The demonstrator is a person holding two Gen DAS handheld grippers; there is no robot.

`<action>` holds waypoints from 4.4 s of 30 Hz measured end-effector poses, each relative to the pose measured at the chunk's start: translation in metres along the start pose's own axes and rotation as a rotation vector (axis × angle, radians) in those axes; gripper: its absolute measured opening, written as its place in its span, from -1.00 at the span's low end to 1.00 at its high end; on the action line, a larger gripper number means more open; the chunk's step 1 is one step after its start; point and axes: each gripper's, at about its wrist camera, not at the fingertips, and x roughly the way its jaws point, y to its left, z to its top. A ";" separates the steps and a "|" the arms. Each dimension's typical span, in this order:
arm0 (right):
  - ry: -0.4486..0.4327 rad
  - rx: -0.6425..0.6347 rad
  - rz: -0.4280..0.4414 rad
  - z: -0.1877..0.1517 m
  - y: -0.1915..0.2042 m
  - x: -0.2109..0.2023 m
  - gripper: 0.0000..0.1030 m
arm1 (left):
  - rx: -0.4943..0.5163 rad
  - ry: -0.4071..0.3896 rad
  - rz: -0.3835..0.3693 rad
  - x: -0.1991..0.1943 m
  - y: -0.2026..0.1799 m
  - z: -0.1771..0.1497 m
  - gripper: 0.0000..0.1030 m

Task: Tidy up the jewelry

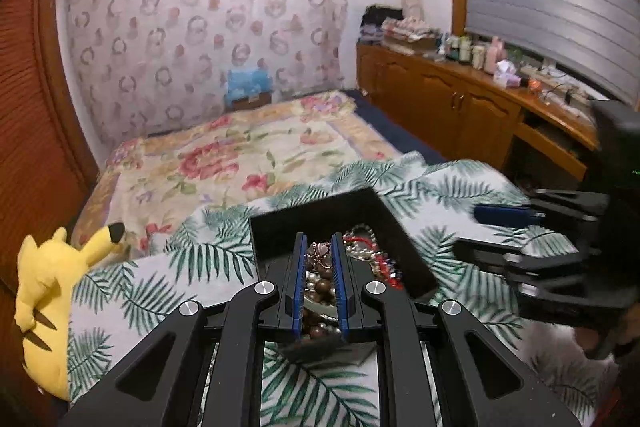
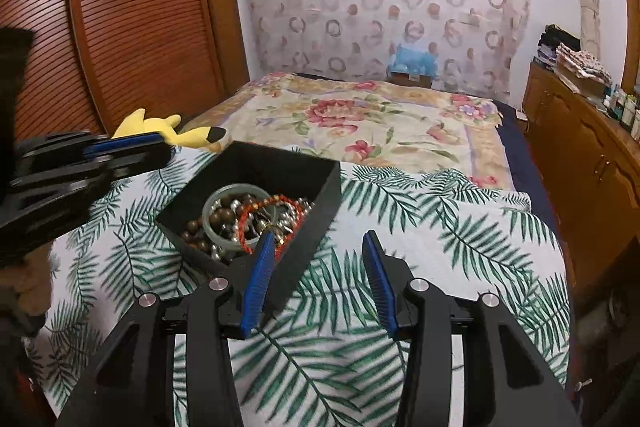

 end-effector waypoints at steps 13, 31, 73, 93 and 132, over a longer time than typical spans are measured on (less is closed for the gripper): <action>-0.021 0.015 -0.001 -0.021 -0.005 -0.016 -0.07 | -0.058 0.056 0.027 0.034 0.009 -0.001 -0.50; -0.190 0.075 -0.077 -0.040 0.031 -0.086 0.85 | -0.129 -0.076 0.064 -0.078 0.003 -0.058 0.85; -0.268 0.116 -0.164 -0.063 0.044 -0.124 0.95 | -0.167 -0.104 0.127 -0.124 0.003 -0.083 0.85; -0.270 0.115 -0.167 -0.063 0.044 -0.125 0.95 | -0.162 -0.118 0.133 -0.131 0.001 -0.080 0.85; -0.273 0.119 -0.170 -0.061 0.045 -0.127 0.95 | -0.159 -0.126 0.137 -0.133 0.001 -0.080 0.85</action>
